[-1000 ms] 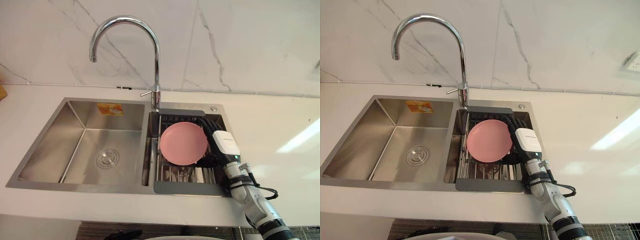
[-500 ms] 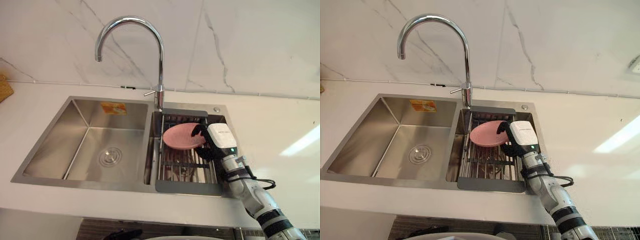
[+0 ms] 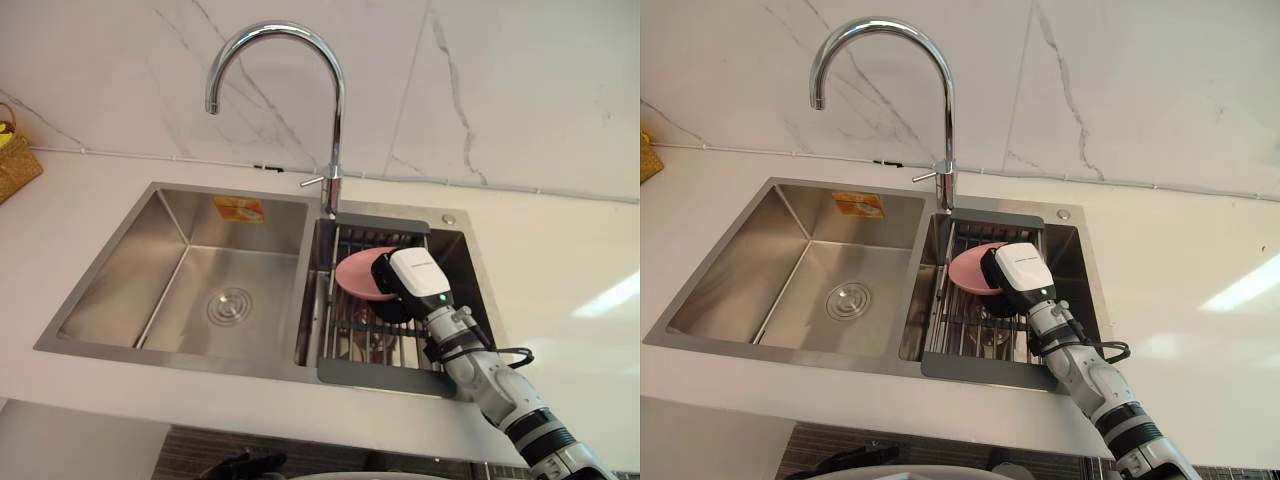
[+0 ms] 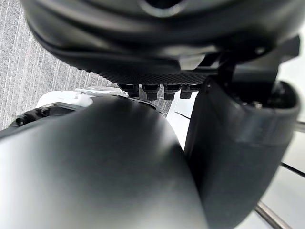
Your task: Walk over to the sink, pick up the cup, carry it to the dishwasher, place the cup inside the dishwasher, then close the dishwasher door
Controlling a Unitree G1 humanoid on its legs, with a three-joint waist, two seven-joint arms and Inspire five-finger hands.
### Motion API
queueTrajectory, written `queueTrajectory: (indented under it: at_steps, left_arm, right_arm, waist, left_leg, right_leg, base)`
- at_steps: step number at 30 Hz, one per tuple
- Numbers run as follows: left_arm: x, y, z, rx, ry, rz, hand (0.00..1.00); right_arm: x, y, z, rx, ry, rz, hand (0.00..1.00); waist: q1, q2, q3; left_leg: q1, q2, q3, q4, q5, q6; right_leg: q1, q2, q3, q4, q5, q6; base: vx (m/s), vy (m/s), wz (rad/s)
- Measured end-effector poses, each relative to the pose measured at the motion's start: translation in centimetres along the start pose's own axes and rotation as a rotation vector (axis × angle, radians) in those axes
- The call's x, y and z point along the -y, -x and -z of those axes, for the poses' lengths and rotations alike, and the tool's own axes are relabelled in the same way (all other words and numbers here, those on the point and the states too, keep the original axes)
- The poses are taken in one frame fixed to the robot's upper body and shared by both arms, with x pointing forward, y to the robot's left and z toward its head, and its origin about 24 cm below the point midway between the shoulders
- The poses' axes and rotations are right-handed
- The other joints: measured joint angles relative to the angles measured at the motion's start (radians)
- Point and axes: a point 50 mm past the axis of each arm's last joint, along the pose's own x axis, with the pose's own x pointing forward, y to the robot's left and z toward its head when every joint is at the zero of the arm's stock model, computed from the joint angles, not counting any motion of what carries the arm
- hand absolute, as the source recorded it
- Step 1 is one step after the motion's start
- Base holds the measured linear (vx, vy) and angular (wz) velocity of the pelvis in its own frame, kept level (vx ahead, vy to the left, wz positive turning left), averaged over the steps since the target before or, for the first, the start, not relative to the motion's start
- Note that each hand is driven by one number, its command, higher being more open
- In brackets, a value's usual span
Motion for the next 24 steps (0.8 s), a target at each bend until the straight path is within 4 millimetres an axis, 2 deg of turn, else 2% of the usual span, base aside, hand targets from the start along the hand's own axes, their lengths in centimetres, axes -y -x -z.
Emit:
queueTrajectory:
  at_steps: [2,6,7,9,11,14,16,17,20,22,23,24]
  left_arm:
    - [0.0,0.0,0.1,-0.002,0.004,-0.001,1.00]
    - [-0.1,0.1,0.3,-0.002,0.014,-0.003,1.00]
    - [-0.1,0.1,0.3,-0.002,0.013,-0.003,1.00]
    - [-0.2,0.1,0.4,-0.001,0.013,-0.003,1.00]
    - [-0.3,0.1,0.5,0.000,0.013,-0.005,1.00]
    - [-0.4,0.1,0.7,0.001,0.013,-0.008,1.00]
    - [-0.5,0.1,1.3,-0.019,0.014,-0.013,1.00]
    - [-0.5,0.1,1.3,-0.021,0.013,-0.013,1.00]
    - [-0.4,0.1,1.4,-0.025,0.013,-0.010,1.00]
    - [-0.4,0.0,1.7,-0.040,0.010,-0.010,1.00]
    - [-0.4,0.0,1.8,-0.048,0.013,-0.011,1.00]
    - [-0.4,0.1,2.0,-0.062,0.017,-0.010,1.00]
  right_arm:
    - [1.1,-0.3,-0.1,0.008,-0.020,0.053,0.00]
    - [5.9,-0.8,-1.0,0.094,-0.017,0.284,0.00]
    - [7.7,-0.5,-1.0,0.114,0.011,0.363,0.00]
    - [9.1,0.2,-0.6,0.110,0.044,0.424,0.00]
    - [10.2,1.8,0.0,0.087,0.096,0.461,0.00]
    - [10.3,3.6,0.9,0.053,0.149,0.440,0.00]
    - [10.6,5.0,1.8,0.003,0.173,0.451,0.00]
    - [10.7,5.2,2.0,-0.007,0.177,0.454,0.00]
    - [12.8,7.9,4.1,-0.130,0.262,0.561,0.00]
    - [15.0,10.2,5.6,-0.248,0.307,0.723,0.00]
    - [15.5,10.9,5.9,-0.281,0.314,0.778,0.00]
    - [16.4,12.5,6.4,-0.347,0.335,0.877,0.00]
  waist:
    - [-0.007,0.000,0.001]
    - [-0.021,0.000,0.005]
    - [-0.022,0.000,0.005]
    - [-0.023,-0.002,0.006]
    - [-0.038,-0.002,0.006]
    - [-0.058,-0.002,0.006]
    - [-0.091,-0.001,0.006]
    - [-0.097,-0.001,0.005]
    - [-0.109,0.007,-0.003]
    - [-0.131,0.010,-0.005]
    - [-0.137,0.010,-0.005]
    - [-0.149,0.010,-0.005]
  left_leg:
    - [0.000,0.000,0.002,0.000,0.000,0.000]
    - [0.008,0.001,0.023,-0.003,0.000,0.000]
    - [0.013,0.001,0.030,-0.005,-0.001,0.000]
    - [0.017,0.001,0.038,-0.005,-0.003,0.000]
    - [0.020,0.001,0.056,-0.005,-0.007,0.000]
    - [0.027,0.004,0.093,0.002,-0.018,-0.001]
    - [0.028,0.006,0.112,0.013,-0.030,-0.001]
    - [0.028,0.007,0.116,0.015,-0.032,-0.001]
    - [0.026,0.008,0.159,0.026,-0.047,-0.002]
    - [0.026,0.007,0.191,0.027,-0.055,0.000]
    - [0.026,0.006,0.201,0.027,-0.056,0.001]
    - [0.025,0.001,0.214,0.027,-0.059,0.004]
  right_leg:
    - [0.000,0.000,0.002,0.000,0.000,0.000]
    - [-0.003,0.003,0.019,0.000,0.002,0.001]
    - [-0.004,0.004,0.029,0.001,0.003,0.002]
    - [-0.005,0.004,0.038,0.000,0.003,0.003]
    - [-0.011,0.006,0.058,0.001,0.006,0.003]
    - [-0.022,0.012,0.092,0.005,0.011,0.002]
    - [-0.029,0.015,0.113,0.005,0.012,0.001]
    - [-0.030,0.016,0.116,0.005,0.013,0.001]
    - [-0.051,0.021,0.154,0.007,0.017,0.001]
    - [-0.085,0.023,0.188,0.044,0.009,0.003]
    - [-0.097,0.023,0.198,0.055,0.006,0.004]
    - [-0.118,0.020,0.213,0.081,-0.002,0.005]
  base:
    - [0.00,0.000,0.00]
    - [-0.01,0.006,-0.11]
    - [-0.01,0.009,-0.16]
    - [-0.01,0.012,-0.17]
    - [-0.02,0.014,-0.24]
    - [-0.01,0.010,-0.38]
    - [-0.02,0.002,-0.30]
    - [-0.03,0.006,-0.27]
    - [-0.01,0.010,-0.38]
    - [-0.02,0.020,-0.41]
    - [-0.03,0.025,-0.44]
    - [-0.04,0.028,-0.35]
